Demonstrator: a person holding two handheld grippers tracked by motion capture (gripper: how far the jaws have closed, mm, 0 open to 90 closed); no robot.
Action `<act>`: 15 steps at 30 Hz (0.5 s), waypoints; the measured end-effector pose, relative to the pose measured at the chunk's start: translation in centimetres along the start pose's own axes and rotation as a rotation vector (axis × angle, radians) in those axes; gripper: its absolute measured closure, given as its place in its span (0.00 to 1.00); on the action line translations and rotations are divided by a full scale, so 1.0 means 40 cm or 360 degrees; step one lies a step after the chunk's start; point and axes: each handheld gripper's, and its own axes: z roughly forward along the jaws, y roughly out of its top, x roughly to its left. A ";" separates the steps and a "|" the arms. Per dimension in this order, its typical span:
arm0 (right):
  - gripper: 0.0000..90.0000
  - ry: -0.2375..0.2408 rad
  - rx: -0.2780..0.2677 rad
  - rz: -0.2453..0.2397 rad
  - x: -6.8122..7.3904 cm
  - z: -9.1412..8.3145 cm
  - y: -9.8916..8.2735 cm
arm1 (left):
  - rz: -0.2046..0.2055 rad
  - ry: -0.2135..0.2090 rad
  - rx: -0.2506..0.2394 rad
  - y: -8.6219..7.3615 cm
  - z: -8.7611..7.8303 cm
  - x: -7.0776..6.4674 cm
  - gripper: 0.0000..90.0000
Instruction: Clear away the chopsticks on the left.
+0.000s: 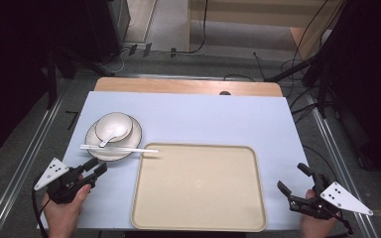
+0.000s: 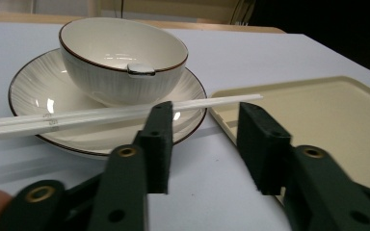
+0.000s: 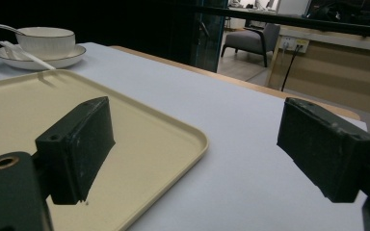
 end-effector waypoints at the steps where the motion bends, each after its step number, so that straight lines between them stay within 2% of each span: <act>1: 0.14 0.0011 0.0001 0.0005 -0.001 0.001 0.000 | -0.0010 -0.0007 0.0007 0.004 0.004 -0.002 0.74; 2: 0.14 0.0028 0.0008 0.0023 -0.002 0.005 0.000 | -0.0018 -0.0013 0.0011 0.007 0.007 -0.003 0.83; 4: 0.14 0.0051 0.0022 0.0024 -0.001 0.007 -0.002 | -0.0059 0.0010 0.0033 0.016 0.017 -0.009 0.92; 6: 0.14 0.0065 0.0037 0.0011 0.000 0.007 -0.003 | -0.0058 0.0002 0.0048 0.020 0.025 -0.014 1.00; 8: 0.14 0.0074 0.0039 0.0012 0.004 0.004 -0.003 | -0.0037 -0.0006 0.0070 0.022 0.031 -0.018 1.00; 9: 0.14 0.0074 0.0034 0.0010 0.005 0.002 -0.002 | -0.0002 -0.0030 0.0128 0.027 0.046 -0.028 1.00; 15: 0.14 0.0076 0.0020 0.0008 0.009 0.005 0.004 | 0.0042 -0.0041 0.0203 0.036 0.090 -0.045 1.00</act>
